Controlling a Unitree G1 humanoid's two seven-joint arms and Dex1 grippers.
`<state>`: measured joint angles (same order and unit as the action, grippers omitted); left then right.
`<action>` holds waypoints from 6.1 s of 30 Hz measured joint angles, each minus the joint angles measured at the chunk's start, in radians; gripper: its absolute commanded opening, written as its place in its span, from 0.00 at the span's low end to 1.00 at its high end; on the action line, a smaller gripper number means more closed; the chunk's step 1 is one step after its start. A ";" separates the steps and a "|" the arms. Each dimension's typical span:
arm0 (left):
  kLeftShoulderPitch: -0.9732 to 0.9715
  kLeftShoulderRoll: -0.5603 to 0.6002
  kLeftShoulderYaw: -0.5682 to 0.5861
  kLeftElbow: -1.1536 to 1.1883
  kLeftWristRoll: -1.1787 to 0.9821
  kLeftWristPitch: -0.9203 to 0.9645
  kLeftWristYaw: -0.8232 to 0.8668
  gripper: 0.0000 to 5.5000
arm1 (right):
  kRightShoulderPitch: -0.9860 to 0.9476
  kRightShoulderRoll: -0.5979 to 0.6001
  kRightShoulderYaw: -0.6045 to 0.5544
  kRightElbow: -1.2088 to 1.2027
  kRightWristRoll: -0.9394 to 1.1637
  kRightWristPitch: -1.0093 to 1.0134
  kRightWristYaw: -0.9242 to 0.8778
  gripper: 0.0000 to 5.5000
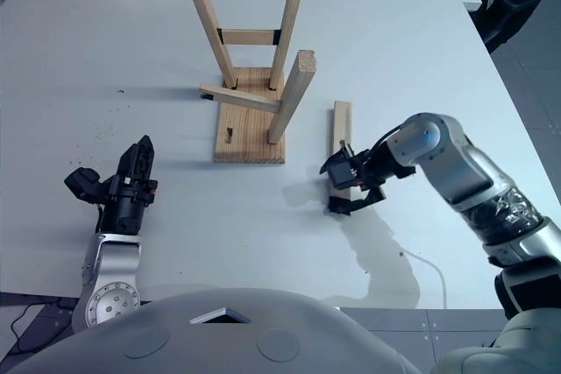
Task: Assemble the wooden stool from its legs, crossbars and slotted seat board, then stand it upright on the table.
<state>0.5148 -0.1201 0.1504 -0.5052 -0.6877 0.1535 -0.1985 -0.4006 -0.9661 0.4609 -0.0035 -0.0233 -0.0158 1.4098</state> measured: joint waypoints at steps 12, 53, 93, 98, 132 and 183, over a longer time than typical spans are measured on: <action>-0.016 0.009 -0.021 0.047 0.001 -0.057 0.000 0.42 | 0.043 0.158 -0.274 -0.110 0.056 0.537 -0.370 0.76; -0.079 0.112 0.098 -0.021 -0.045 0.081 0.112 0.42 | 0.512 0.500 -0.521 -0.694 0.125 1.423 -1.016 0.39; -1.284 0.505 0.256 0.188 -0.644 0.662 -0.120 0.64 | -0.524 0.557 -0.657 -0.115 0.910 0.972 -0.634 0.37; -1.259 0.504 0.287 0.184 -0.788 0.640 -0.051 0.64 | -0.520 0.493 -0.612 -0.106 0.964 0.961 -0.393 0.37; -1.107 0.639 0.138 0.097 -0.777 0.618 -0.379 0.41 | -0.512 0.379 -0.425 0.036 0.791 0.803 -0.009 0.37; -0.762 0.769 0.045 0.425 0.025 0.138 -0.862 0.37 | -0.473 0.372 -0.642 0.325 0.599 0.404 -0.301 0.64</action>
<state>-0.2476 0.6486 0.1953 -0.0804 -0.6627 0.2914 -1.0603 -0.8738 -0.5939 -0.1815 0.3211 0.5758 0.3879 1.1090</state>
